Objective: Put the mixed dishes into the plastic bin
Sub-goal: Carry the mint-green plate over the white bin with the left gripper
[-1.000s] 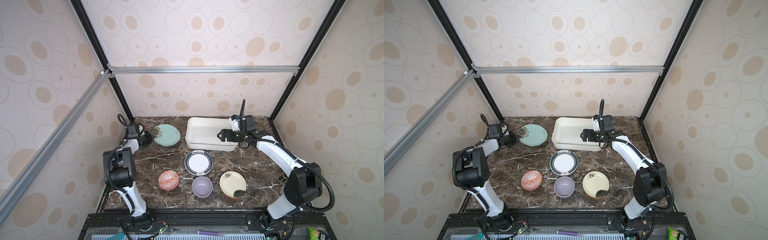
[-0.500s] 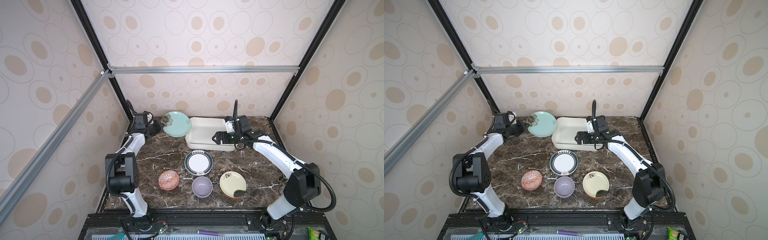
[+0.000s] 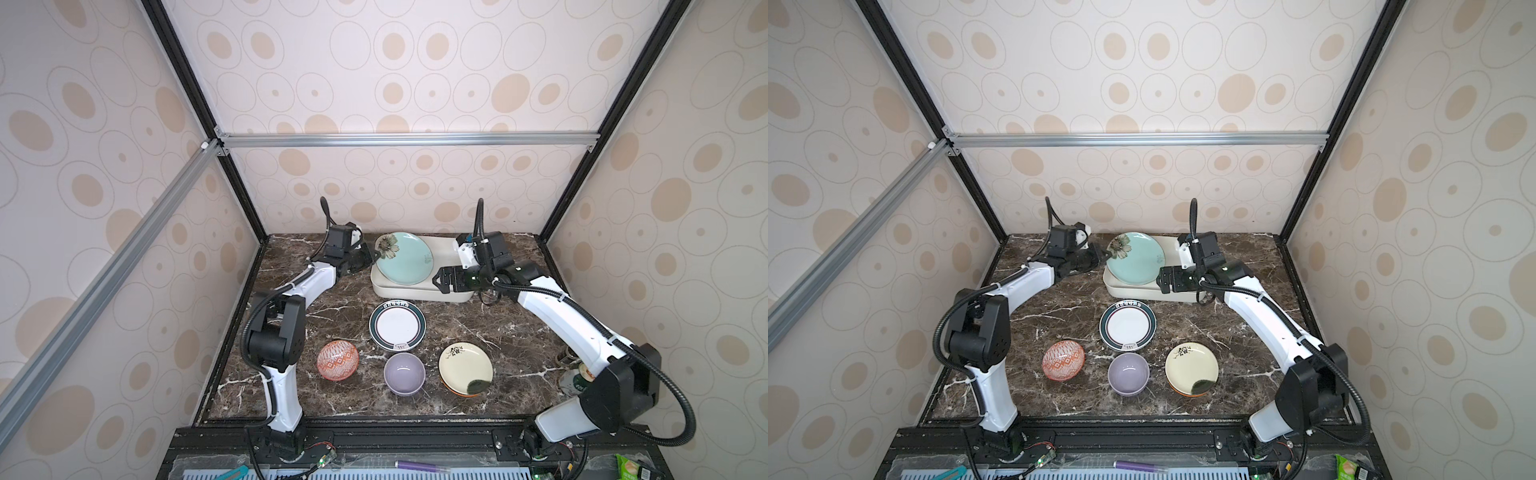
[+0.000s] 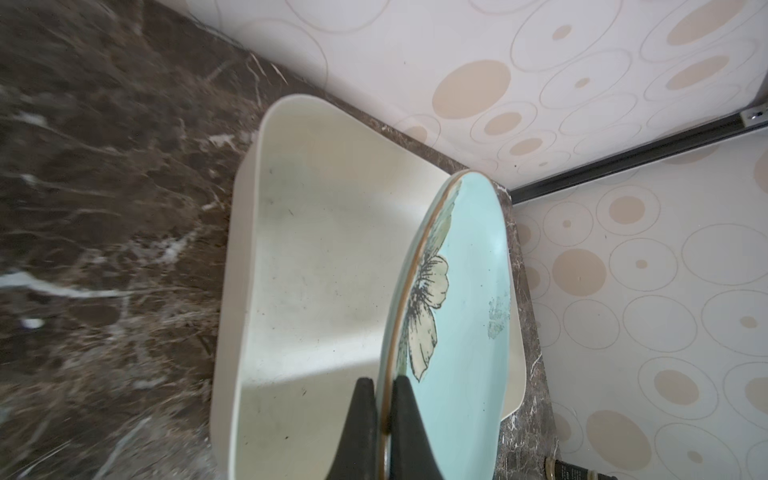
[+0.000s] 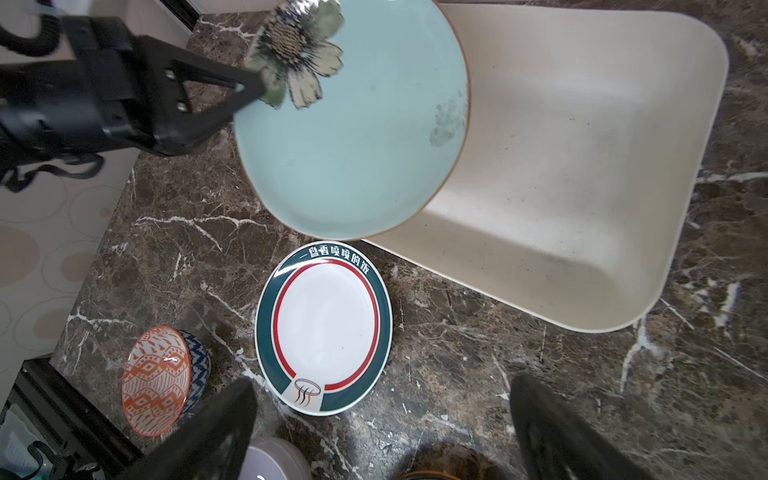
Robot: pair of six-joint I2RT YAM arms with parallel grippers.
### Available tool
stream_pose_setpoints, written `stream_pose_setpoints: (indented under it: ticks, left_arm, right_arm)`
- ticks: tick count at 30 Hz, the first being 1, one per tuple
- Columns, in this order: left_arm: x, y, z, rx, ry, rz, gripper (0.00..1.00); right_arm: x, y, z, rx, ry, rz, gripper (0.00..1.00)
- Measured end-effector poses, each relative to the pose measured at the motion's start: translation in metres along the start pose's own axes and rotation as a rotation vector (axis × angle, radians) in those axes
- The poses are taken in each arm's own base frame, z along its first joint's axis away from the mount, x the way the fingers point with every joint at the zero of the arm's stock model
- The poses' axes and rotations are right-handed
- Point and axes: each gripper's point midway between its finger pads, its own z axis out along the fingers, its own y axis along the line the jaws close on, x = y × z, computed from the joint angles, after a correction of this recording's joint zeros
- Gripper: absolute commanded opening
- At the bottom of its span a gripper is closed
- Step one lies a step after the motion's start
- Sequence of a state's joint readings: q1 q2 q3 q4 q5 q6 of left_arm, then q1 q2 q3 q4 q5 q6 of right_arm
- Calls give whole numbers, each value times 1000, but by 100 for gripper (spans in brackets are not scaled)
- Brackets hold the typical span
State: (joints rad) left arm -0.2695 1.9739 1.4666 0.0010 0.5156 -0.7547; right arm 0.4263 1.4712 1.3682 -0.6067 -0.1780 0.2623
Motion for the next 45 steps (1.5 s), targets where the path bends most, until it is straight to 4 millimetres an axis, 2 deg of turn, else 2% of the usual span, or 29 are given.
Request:
stream_pose_setpoints:
  ticks: [4, 8, 17, 22, 33, 37, 40, 43, 45]
  left_arm:
    - [20, 8, 38, -18, 50, -27, 0]
    - [16, 10, 55, -21, 45, -39, 0]
    - [-1, 26, 67, -142, 5, 22, 0]
    - [6, 44, 76, -193, 28, 30, 0]
    - [7, 56, 72, -262, 28, 70, 1]
    - [7, 58, 69, -293, 26, 91, 15]
    - [7, 67, 65, -352, 24, 120, 35]
    - [5, 73, 59, -392, 19, 145, 46]
    - [5, 77, 55, -408, 18, 152, 49]
  right_arm:
    - [1, -2, -15, 19, -28, -7, 99]
    - [2, -5, -18, 37, -32, -14, 99]
    - [6, -11, -12, 62, -14, -22, 99]
    - [11, -15, 0, 73, 17, -21, 99]
    - [17, -18, 16, 73, 57, -13, 100]
    - [19, -18, 20, 68, 69, -11, 100]
    - [18, -17, 21, 63, 71, -10, 100]
    - [16, -16, 21, 62, 67, -11, 100]
    - [14, -15, 20, 61, 62, -12, 100]
